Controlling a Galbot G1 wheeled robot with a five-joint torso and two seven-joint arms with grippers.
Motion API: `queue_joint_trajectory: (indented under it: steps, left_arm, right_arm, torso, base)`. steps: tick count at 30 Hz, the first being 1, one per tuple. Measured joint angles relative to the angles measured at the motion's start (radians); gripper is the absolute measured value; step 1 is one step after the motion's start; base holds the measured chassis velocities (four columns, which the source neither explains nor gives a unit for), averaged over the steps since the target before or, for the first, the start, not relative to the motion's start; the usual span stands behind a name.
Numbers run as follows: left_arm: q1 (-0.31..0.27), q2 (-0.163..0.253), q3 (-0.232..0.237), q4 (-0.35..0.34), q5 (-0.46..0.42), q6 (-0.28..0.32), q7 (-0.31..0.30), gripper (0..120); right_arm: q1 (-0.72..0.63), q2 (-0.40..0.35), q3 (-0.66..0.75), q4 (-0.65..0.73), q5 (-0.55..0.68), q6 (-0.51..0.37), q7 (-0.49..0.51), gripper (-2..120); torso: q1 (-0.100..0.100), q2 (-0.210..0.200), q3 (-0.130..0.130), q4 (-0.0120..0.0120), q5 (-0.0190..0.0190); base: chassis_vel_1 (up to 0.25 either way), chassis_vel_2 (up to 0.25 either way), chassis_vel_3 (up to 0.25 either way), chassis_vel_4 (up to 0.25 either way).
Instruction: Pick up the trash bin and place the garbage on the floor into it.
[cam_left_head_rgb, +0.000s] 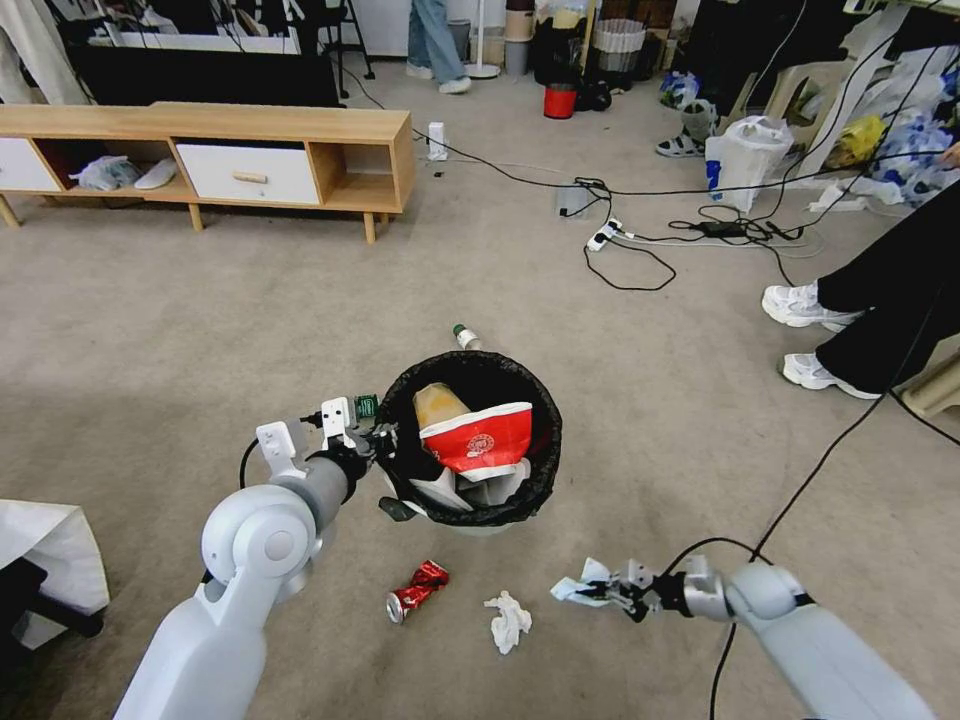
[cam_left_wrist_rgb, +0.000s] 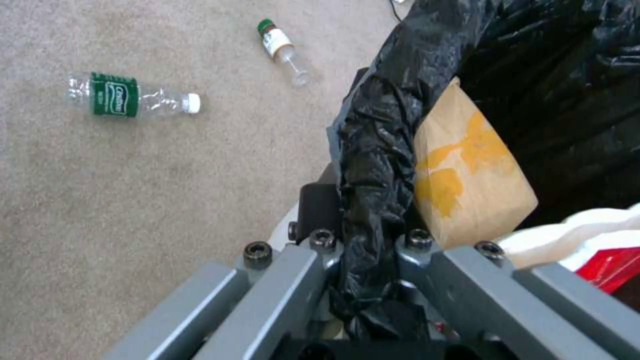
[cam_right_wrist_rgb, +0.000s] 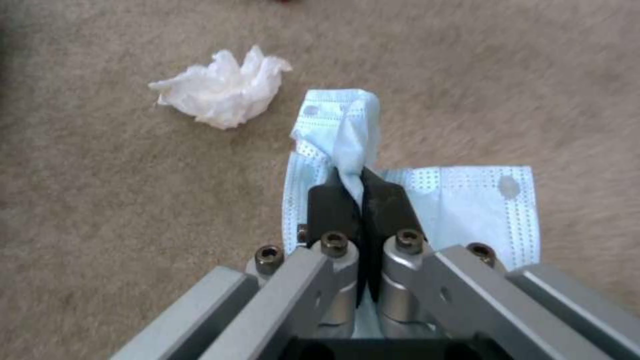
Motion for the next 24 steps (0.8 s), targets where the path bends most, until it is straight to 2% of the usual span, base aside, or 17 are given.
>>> queue_joint_trajectory:
  steps: [12,24]
  left_arm:
    - [-0.002,-0.004,0.003,0.007,0.002,0.000,-0.002,3]
    - [0.006,0.001,-0.003,0.004,0.002,0.000,-0.005,3]
  right_arm:
    - [-0.058,-0.056,0.078,0.194,0.074,-0.014,0.002,0]
    - [-0.064,-0.077,0.172,0.408,0.239,-0.077,0.020,0]
  torso:
    - [0.000,0.000,0.000,0.0000,-0.0002]
    - [0.000,0.000,0.000,-0.0001,-0.0003]
  base:
    - [0.000,0.000,0.000,0.000]
    - [0.000,0.000,0.000,0.000]
